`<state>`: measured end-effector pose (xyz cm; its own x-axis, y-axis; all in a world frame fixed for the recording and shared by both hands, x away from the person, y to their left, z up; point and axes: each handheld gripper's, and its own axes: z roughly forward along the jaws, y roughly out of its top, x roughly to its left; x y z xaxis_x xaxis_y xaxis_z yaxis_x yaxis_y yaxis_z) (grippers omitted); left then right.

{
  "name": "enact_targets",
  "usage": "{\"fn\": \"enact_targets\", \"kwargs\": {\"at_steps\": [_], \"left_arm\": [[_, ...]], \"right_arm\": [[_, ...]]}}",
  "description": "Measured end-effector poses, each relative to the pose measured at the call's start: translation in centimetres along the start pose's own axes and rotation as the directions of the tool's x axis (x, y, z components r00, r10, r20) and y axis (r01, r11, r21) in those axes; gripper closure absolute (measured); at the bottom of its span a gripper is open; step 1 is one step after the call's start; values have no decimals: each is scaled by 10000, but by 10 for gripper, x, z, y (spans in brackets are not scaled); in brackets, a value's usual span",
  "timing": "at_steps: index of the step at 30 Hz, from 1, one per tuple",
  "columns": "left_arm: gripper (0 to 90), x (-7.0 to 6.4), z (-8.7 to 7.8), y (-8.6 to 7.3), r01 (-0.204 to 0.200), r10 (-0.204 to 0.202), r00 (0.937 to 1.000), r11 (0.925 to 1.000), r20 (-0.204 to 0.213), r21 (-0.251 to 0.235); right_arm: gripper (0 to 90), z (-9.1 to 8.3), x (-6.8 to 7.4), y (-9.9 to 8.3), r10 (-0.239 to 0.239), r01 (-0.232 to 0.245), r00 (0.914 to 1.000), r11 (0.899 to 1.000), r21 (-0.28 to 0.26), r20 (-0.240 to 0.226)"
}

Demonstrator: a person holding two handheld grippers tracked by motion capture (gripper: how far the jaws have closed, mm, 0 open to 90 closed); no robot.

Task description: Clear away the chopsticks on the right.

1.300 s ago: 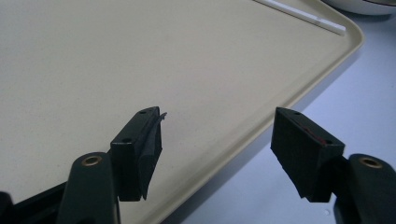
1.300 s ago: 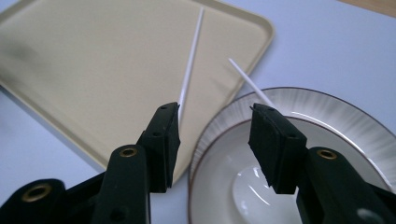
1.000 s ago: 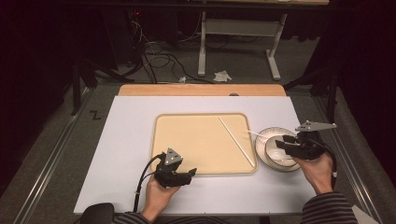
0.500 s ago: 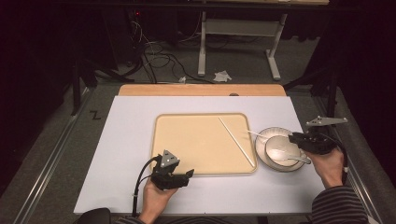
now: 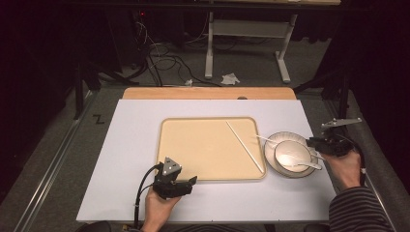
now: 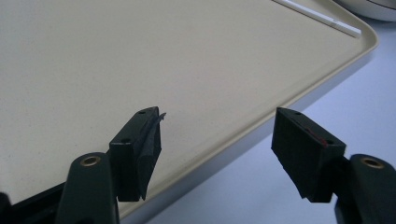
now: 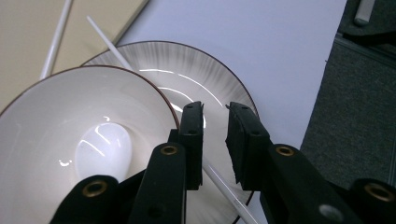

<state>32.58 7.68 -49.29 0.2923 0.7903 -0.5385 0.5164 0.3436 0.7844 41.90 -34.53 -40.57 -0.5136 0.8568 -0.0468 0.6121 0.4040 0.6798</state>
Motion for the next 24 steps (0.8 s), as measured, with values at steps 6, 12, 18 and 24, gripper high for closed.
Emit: {"fn": "enact_targets", "kwargs": {"at_steps": [6, 12, 18, 24], "left_arm": [[332, 3, -3, -1, 126, -129, 9997, 9998, -211, -119], [332, 5, -5, -2, 167, -174, 9992, 9997, -361, -198], [332, 4, -7, -1, 384, -394, 9986, 9989, -341, -273], [332, 6, -9, -1, 320, -331, 9985, 9991, -427, -262]], "right_arm": [[774, 4, -15, -1, 212, -216, 9997, 9994, 254, 141], [774, 9, -27, -4, 264, -283, 9991, 9976, 625, 318], [769, 16, -35, -8, 285, -325, 9988, 9936, 1086, 387], [749, 22, -41, -13, 338, -383, 9989, 9882, 1484, 333]]}}
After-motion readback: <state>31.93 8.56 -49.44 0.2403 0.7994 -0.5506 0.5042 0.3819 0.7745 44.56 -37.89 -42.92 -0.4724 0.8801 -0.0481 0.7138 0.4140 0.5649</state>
